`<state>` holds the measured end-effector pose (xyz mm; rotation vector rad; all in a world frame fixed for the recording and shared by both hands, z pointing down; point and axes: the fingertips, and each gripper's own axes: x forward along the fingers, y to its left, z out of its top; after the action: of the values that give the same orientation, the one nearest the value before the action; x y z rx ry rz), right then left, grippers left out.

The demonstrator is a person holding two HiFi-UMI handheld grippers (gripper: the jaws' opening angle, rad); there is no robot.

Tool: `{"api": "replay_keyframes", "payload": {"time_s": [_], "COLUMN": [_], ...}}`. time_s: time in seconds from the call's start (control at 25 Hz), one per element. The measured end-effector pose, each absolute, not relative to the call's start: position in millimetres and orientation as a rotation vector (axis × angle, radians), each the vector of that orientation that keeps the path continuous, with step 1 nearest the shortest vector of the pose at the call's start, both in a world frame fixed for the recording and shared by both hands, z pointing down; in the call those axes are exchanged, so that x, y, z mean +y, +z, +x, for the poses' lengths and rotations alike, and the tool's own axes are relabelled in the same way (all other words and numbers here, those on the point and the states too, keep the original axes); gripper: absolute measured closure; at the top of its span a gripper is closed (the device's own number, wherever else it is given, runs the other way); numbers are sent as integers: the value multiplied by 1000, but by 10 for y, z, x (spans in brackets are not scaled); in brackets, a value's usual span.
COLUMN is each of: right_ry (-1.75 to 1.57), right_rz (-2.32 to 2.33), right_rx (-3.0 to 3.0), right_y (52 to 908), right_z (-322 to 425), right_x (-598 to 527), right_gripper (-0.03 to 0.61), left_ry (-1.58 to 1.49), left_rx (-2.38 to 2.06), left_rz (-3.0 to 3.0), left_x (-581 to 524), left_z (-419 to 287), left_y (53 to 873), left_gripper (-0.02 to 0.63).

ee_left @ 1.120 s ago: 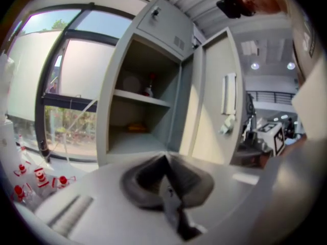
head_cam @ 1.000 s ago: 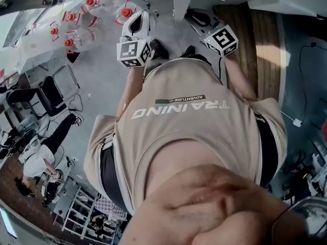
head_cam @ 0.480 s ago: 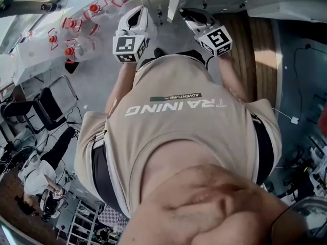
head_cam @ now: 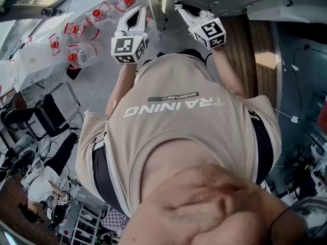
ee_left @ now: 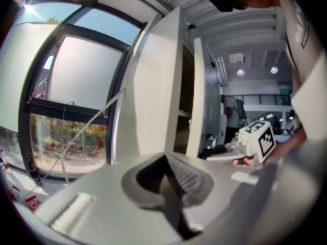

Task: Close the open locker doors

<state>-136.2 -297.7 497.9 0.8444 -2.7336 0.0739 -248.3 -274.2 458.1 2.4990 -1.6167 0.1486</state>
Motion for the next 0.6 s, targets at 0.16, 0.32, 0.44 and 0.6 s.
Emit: {"api": "replay_keyframes", "payload": {"time_s": [0.16, 0.32, 0.44, 0.6], "right_ry": [31, 24, 17, 19], "right_rz": [846, 832, 822, 808], "right_rx": [-2701, -2656, -2637, -2628], "right_y": [4988, 5019, 5037, 5062], "right_z": [-1458, -1511, -1523, -1597], "right_x": [-3165, -3247, -3292, -3371], "right_gripper": [563, 563, 563, 563], "left_ry": [144, 113, 117, 144], "left_rx": [-1619, -1636, -1610, -1580], "left_rz": [2503, 2478, 2497, 2488], "left_x": [-2743, -2750, -2739, -2731], "left_z": [-2571, -2647, -2598, -2594], "left_y": [4571, 4563, 4581, 4725], "left_gripper": [614, 614, 614, 614]}}
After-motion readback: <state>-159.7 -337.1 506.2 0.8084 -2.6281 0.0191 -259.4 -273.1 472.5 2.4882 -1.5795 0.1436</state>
